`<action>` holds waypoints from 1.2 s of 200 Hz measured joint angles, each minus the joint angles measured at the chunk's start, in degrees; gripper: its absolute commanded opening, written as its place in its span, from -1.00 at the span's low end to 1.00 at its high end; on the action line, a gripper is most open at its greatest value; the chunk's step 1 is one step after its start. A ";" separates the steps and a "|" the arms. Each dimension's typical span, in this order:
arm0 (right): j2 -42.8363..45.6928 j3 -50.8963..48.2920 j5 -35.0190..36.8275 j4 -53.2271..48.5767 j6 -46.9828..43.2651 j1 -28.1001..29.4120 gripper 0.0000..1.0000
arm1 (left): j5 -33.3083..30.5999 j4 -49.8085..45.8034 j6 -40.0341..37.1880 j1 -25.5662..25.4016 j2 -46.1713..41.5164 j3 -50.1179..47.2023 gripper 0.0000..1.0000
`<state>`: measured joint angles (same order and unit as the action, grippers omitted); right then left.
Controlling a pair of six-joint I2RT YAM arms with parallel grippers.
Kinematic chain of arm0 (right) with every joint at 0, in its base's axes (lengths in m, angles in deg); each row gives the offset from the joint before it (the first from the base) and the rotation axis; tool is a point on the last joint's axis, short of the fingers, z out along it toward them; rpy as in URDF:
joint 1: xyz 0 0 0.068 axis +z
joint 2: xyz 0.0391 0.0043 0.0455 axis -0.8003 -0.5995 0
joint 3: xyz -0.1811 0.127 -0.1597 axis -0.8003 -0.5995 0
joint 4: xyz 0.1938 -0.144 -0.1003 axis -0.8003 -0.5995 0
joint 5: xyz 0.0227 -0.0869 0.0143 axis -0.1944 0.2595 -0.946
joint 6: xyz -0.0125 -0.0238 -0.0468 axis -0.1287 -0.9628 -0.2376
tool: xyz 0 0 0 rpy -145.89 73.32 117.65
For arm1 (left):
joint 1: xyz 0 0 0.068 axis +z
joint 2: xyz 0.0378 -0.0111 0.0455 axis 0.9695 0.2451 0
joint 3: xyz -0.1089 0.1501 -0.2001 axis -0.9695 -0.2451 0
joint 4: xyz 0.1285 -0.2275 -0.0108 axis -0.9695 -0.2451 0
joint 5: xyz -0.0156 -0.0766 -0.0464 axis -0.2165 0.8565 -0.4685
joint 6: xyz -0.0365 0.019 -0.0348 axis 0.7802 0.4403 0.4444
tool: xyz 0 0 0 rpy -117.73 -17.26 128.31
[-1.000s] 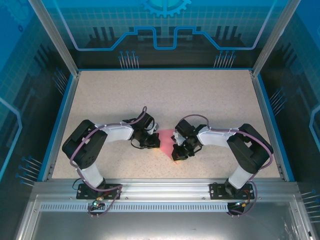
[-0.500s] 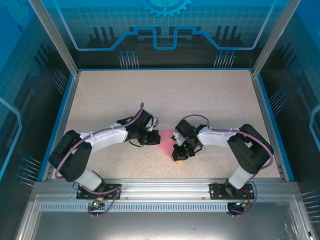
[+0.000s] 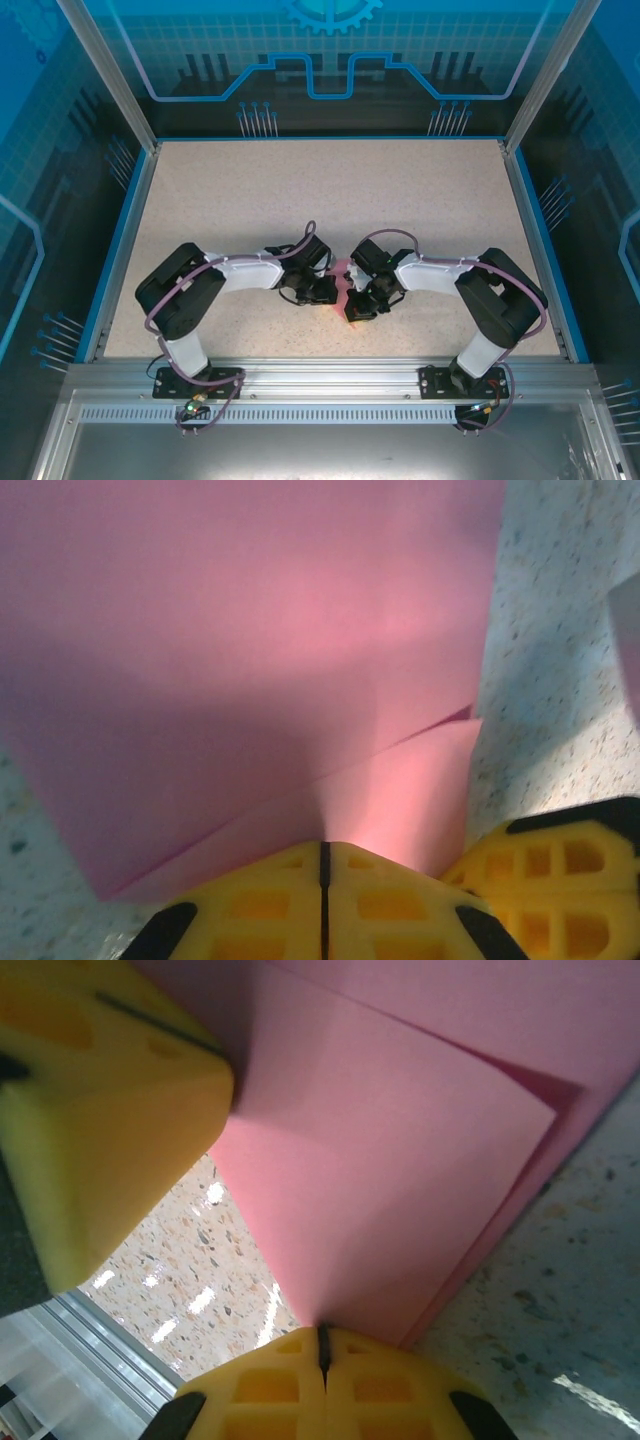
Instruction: Fold a paper plane with a square sheet of paper (fold left side to right side)
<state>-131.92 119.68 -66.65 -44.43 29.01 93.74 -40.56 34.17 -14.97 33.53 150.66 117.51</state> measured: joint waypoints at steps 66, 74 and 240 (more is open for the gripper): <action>3.45 -2.75 1.46 -1.46 0.00 0.72 -1.00 | 0.02 0.04 0.00 0.00 0.63 0.33 -0.87; 4.20 -3.56 1.46 -1.49 0.00 0.90 -1.00 | 0.04 0.07 0.00 0.00 0.66 0.33 -0.88; 16.59 -4.57 3.48 2.29 -7.26 -5.68 -0.04 | -1.44 -2.49 4.83 7.48 -15.93 -4.09 -0.13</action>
<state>-115.33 115.11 -63.18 -42.14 21.76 88.06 -42.00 31.68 -10.14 41.01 134.73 113.43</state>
